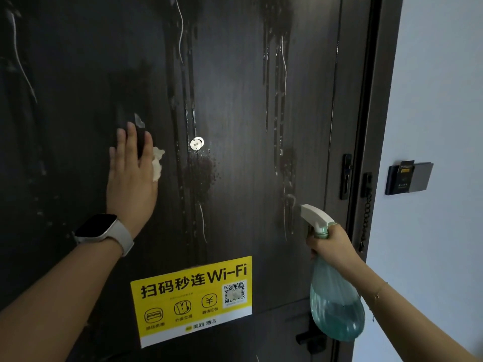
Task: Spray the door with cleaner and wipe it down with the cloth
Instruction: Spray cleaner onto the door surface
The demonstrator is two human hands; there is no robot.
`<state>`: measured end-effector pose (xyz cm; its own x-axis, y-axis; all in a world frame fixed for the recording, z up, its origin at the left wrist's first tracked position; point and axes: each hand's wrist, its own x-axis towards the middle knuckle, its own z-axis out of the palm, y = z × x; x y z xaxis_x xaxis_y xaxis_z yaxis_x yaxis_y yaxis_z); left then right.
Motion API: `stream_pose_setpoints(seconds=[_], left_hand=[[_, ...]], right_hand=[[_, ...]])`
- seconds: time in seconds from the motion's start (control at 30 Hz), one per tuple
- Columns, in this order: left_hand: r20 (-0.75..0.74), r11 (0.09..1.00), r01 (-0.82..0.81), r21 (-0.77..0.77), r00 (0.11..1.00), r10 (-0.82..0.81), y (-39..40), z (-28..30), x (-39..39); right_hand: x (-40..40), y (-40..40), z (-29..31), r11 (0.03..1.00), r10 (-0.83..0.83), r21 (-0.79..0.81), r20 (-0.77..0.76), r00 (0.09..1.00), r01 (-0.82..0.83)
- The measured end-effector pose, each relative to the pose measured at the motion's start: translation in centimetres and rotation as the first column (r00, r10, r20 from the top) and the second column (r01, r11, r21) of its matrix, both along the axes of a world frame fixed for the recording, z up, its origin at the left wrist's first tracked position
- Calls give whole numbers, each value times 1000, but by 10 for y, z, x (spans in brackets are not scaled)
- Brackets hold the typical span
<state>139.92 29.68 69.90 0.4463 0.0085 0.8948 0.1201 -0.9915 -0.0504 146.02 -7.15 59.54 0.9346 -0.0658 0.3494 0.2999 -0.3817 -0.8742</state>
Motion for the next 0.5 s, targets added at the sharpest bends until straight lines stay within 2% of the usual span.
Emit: stream_pose_setpoints(seconds=[0.13, 0.23, 0.33, 0.43, 0.5], left_hand=[[-9, 999, 45, -22, 999, -45, -2, -7, -3], [-9, 984, 171, -47, 985, -171, -5, -31, -13], [2, 949, 299, -97, 954, -300, -6, -73, -33], [-52, 936, 307, -171, 946, -320, -3, -126, -59], [-130, 917, 285, -281, 935, -330, 6, -164, -76]], right_hand=[[-6, 7, -12, 997, 83, -7, 7, 997, -82], [-18, 21, -25, 981, 193, 14, 2, 981, -193], [-32, 40, -44, 936, 331, 128, -10, 943, -327], [-44, 62, -73, 876, 441, 241, -53, 896, -417], [-54, 84, -98, 861, 468, 270, -87, 880, -431]])
